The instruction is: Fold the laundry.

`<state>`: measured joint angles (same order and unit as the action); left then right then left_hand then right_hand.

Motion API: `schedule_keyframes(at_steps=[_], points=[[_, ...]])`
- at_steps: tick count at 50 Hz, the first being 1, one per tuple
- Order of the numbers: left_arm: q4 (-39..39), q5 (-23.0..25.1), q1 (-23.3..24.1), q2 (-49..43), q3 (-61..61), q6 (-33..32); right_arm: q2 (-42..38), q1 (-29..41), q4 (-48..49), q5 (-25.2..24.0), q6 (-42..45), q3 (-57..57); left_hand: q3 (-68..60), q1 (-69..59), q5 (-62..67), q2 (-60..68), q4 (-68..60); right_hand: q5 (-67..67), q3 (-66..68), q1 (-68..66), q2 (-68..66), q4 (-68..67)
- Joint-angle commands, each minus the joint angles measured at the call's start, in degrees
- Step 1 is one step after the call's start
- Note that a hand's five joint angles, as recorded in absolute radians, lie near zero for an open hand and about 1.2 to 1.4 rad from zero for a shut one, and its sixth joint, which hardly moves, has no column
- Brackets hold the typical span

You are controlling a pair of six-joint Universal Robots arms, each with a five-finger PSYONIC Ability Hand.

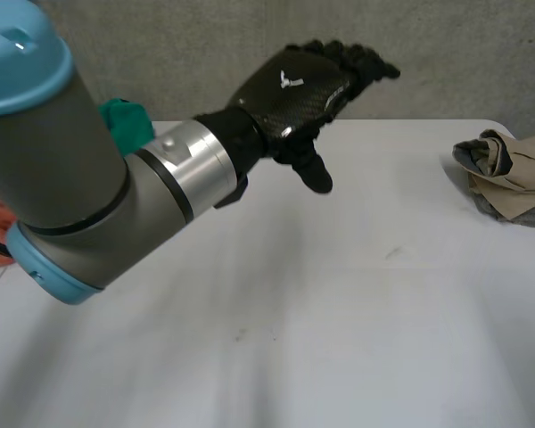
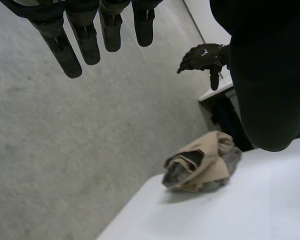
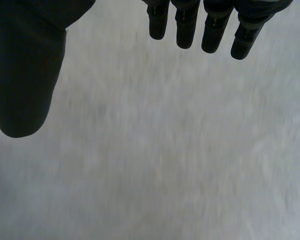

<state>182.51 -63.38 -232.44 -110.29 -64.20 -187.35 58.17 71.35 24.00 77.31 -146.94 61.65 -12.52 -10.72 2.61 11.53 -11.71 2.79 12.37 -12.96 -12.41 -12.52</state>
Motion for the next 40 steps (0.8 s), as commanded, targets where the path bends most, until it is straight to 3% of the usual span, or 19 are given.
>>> schedule_keyframes(at_steps=[1,4,5,8,12,16,22,25,28,32,36,40], points=[[1.45,-7.35,-3.36,3.07,1.26,-0.03,12.39,9.06,8.17,-7.16,-7.39,13.03,0.79,-1.01,-0.89,0.20,-0.02,-2.79,-2.37,2.96,2.41,2.52],[1.89,-12.45,-8.70,2.89,1.70,-0.91,17.23,14.06,8.96,-14.45,-9.33,21.91,1.29,-0.51,-1.39,-0.30,0.48,-2.79,-2.37,2.96,2.41,2.52],[2.06,-12.64,-10.38,2.63,1.62,-1.26,18.63,16.60,8.18,-17.43,-9.41,25.76,1.46,-0.34,-1.56,-0.47,0.65,-2.79,-2.37,2.96,2.41,2.52],[2.94,-11.95,-16.96,0.71,1.44,-3.71,19.96,20.30,7.47,-20.35,-9.07,31.14,1.46,-0.33,-1.56,-0.47,0.65,-2.79,-2.37,2.96,2.41,2.52],[3.56,-9.23,-25.93,-7.18,2.67,-10.99,19.70,26.55,3.43,-19.22,-5.56,38.27,1.13,-0.67,-1.22,-0.14,0.32,-2.79,-2.37,2.96,2.41,2.52],[4.08,-6.59,-31.83,-17.10,6.61,-18.29,18.38,29.54,-0.44,-16.50,0.24,41.62,0.96,-0.84,-1.06,0.03,0.15,-2.79,-2.37,2.96,2.41,2.52],[4.09,-5.70,-37.02,-30.91,14.08,-26.03,14.96,31.21,-2.46,-13.06,8.24,44.95,0.46,-1.34,-0.55,0.54,-0.35,-2.79,-2.37,2.96,2.41,2.52],[4.17,-5.96,-38.52,-34.54,15.94,-27.10,14.95,30.60,-2.46,-12.98,8.51,46.19,-0.05,-1.84,-0.05,1.04,-0.86,-2.79,-2.37,2.96,2.41,2.52],[4.35,-5.70,-39.23,-37.79,17.79,-27.37,14.95,30.42,-2.46,-12.98,8.60,46.98,-12.95,-14.75,12.86,13.94,-13.76,-2.79,-2.37,2.96,2.41,2.52],[6.10,-6.14,-38.35,-38.68,17.27,-27.02,14.95,30.51,-2.46,-12.62,8.69,47.33,-67.21,-69.01,67.11,68.20,-68.02,-2.79,-2.37,2.96,2.41,2.52],[11.28,-7.98,-35.02,-35.09,13.06,-25.44,14.95,30.42,-2.20,-12.54,8.52,47.42,-67.48,-69.28,67.39,68.47,-68.29,-2.79,-2.37,2.96,2.41,2.52],[18.05,-8.86,-31.33,-23.06,5.76,-20.87,15.04,30.42,-1.93,-12.45,8.43,47.33,-67.48,-69.28,67.39,68.47,-68.29,-2.79,-2.37,2.96,2.41,2.52]])
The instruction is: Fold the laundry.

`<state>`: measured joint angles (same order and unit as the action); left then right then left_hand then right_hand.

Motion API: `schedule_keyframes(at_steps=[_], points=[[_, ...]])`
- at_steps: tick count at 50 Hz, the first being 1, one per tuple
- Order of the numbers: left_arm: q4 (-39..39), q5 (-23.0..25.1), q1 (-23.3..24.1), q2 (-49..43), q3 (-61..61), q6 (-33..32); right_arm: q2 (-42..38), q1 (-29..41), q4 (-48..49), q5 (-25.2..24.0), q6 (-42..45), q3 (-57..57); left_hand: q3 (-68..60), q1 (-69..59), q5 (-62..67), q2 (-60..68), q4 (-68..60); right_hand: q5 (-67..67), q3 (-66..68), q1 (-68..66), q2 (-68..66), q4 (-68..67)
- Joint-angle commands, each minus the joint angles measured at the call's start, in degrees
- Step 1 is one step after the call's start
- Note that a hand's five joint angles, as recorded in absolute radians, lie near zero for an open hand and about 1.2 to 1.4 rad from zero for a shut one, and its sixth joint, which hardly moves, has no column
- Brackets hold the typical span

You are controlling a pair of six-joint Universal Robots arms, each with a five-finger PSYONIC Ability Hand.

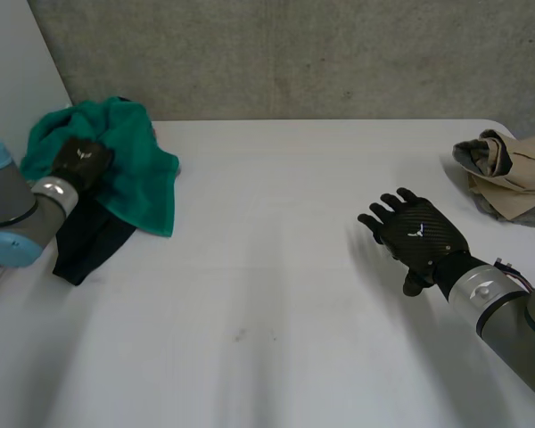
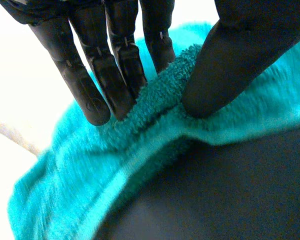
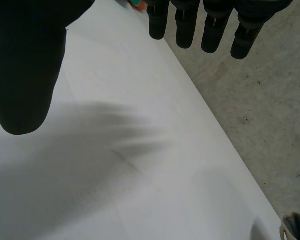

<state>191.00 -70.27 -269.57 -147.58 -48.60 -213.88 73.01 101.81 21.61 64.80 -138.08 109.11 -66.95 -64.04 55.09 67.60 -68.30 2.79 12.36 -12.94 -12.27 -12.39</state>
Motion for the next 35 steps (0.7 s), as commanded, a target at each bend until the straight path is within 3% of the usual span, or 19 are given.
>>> schedule_keyframes(at_steps=[1,6,13,20,26,28,32,35], points=[[12.53,-2.15,7.21,18.51,-13.06,8.10,0.29,-0.03,0.54,0.06,-0.44,-0.13,-13.05,-15.96,14.91,12.40,-11.70,-2.79,-2.36,2.94,2.27,2.39],[14.93,-2.06,13.01,26.19,-17.48,15.50,0.73,-0.03,0.28,1.20,-0.53,-0.39,-13.05,-15.96,14.91,12.40,-11.70,-2.79,-2.36,2.94,2.27,2.39],[10.28,-1.45,25.40,30.86,-20.39,25.43,3.54,-0.12,0.10,5.85,-1.58,-0.92,-13.05,-15.96,14.91,12.40,-11.70,-2.79,-2.36,2.94,2.27,2.39],[9.39,-2.23,38.92,19.47,-16.90,27.37,6.09,-1.17,0.01,10.08,-11.50,-2.06,-13.05,-15.96,14.91,12.40,-11.70,-2.79,-2.36,2.94,2.27,2.39],[7.64,-3.12,45.01,10.39,-10.99,27.81,6.44,-4.16,-0.16,10.78,-19.24,-2.76,-12.58,-15.48,14.43,11.93,-11.22,-2.79,-2.36,2.94,2.27,2.39],[7.81,-2.41,45.80,10.38,-10.90,28.69,6.44,-5.04,-0.51,10.78,-20.12,-2.76,17.58,14.68,-15.73,-18.23,18.94,-2.79,-2.36,2.94,2.27,2.39],[8.07,-2.76,45.89,12.22,-11.25,30.45,6.35,-5.57,-2.88,10.78,-21.00,-2.85,44.72,41.82,-42.87,-45.37,46.08,-2.79,-2.36,2.94,2.27,2.39],[8.08,-3.03,45.19,16.17,-12.48,30.36,6.35,-5.30,-5.78,10.69,-21.71,-3.55,54.21,51.31,-52.36,-54.86,55.56,-2.79,-2.36,2.94,2.27,2.39]])
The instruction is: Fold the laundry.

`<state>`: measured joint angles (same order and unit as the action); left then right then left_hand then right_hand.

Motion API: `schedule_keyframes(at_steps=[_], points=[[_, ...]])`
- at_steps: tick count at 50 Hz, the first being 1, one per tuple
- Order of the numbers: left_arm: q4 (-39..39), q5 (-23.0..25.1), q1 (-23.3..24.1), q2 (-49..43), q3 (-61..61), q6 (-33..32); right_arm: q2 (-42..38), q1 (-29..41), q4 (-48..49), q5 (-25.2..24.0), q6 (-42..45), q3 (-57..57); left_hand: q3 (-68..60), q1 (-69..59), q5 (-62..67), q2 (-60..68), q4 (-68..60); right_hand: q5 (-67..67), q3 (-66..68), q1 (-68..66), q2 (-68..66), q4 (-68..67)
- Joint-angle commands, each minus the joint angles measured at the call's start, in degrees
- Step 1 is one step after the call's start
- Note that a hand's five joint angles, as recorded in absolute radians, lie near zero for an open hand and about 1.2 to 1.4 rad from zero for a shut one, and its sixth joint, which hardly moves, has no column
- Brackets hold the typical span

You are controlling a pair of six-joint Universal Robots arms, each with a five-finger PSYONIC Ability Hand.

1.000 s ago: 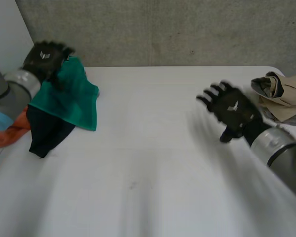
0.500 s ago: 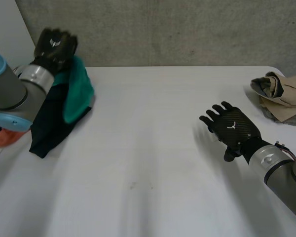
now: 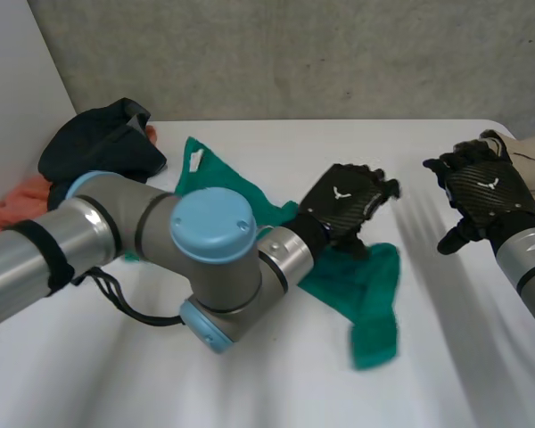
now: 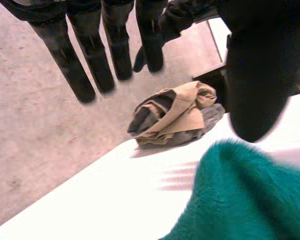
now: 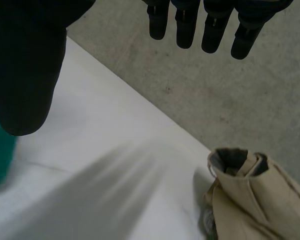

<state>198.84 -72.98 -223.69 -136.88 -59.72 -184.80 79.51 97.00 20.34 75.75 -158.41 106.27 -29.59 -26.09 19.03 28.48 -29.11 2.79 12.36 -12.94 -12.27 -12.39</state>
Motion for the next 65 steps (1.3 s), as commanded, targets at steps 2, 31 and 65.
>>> schedule_keyframes(at_steps=[2,31,65], points=[[0.06,-0.32,-2.53,7.93,-2.85,1.03,-0.14,-0.50,-6.97,-0.34,-1.90,-1.33,16.85,13.35,-16.30,-15.75,16.38,-2.79,-2.36,2.94,2.27,2.39],[-10.04,1.35,-31.90,3.03,-13.14,-26.22,-16.40,11.81,-7.07,10.56,-1.73,-6.25,12.65,9.15,-12.09,-11.54,12.18,0.98,1.41,-0.83,-1.50,-1.38],[-17.26,-1.99,-32.25,8.56,-20.61,-26.40,-18.86,11.98,-0.12,10.74,1.97,-8.19,-4.51,-8.00,5.06,5.61,-4.98,67.21,67.64,-67.06,-67.73,-67.61]])
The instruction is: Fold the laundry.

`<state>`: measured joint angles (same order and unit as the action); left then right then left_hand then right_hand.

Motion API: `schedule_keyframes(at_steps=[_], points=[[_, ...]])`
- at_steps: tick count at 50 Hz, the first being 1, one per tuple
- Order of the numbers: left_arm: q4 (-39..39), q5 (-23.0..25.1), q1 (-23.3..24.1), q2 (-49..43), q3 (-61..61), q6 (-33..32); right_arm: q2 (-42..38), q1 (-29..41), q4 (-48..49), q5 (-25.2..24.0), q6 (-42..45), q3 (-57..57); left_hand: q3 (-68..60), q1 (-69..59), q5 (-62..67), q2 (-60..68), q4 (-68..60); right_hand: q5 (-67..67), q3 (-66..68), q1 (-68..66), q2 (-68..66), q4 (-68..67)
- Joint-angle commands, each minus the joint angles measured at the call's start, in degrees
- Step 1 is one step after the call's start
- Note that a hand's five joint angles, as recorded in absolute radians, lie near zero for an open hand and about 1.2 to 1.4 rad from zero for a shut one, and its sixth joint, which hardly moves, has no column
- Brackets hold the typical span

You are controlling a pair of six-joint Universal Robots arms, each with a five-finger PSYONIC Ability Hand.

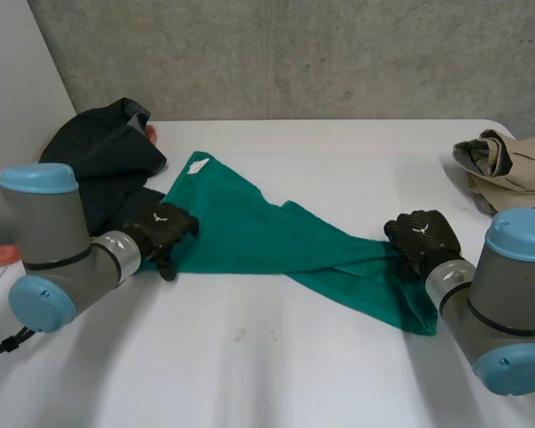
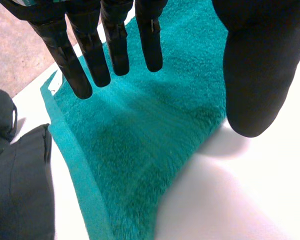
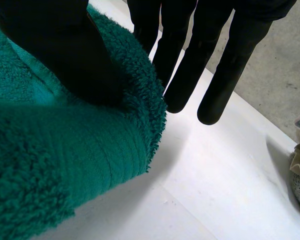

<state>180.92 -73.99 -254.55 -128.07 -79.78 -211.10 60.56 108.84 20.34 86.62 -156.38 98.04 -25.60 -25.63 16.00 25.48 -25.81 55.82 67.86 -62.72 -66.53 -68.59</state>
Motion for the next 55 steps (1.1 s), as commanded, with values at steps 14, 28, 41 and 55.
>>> schedule_keyframes(at_steps=[14,28,41,55], points=[[6.72,-0.98,-3.50,-3.33,1.12,-0.10,0.17,0.32,-0.12,-0.14,0.02,0.57,-23.61,-23.59,23.22,23.74,-23.41,14.18,12.14,-17.28,-13.47,-11.41],[6.64,-3.26,-3.41,-4.48,2.26,-0.02,2.80,-0.03,-1.18,0.39,0.72,-0.74,-54.40,-54.37,54.00,54.52,-54.19,14.18,12.14,-17.28,-13.47,-11.41],[-3.20,-8.19,0.45,28.54,-3.98,6.92,17.49,-2.05,-25.77,0.04,18.38,-15.85,-54.40,-54.37,54.00,54.52,-54.19,14.18,12.14,-17.28,-13.47,-11.41],[-5.76,-8.36,0.54,25.08,-3.11,7.63,13.28,-5.65,-41.79,0.04,25.77,-25.53,-54.40,-54.37,54.00,54.52,-54.19,14.18,12.14,-17.28,-13.47,-11.41]])
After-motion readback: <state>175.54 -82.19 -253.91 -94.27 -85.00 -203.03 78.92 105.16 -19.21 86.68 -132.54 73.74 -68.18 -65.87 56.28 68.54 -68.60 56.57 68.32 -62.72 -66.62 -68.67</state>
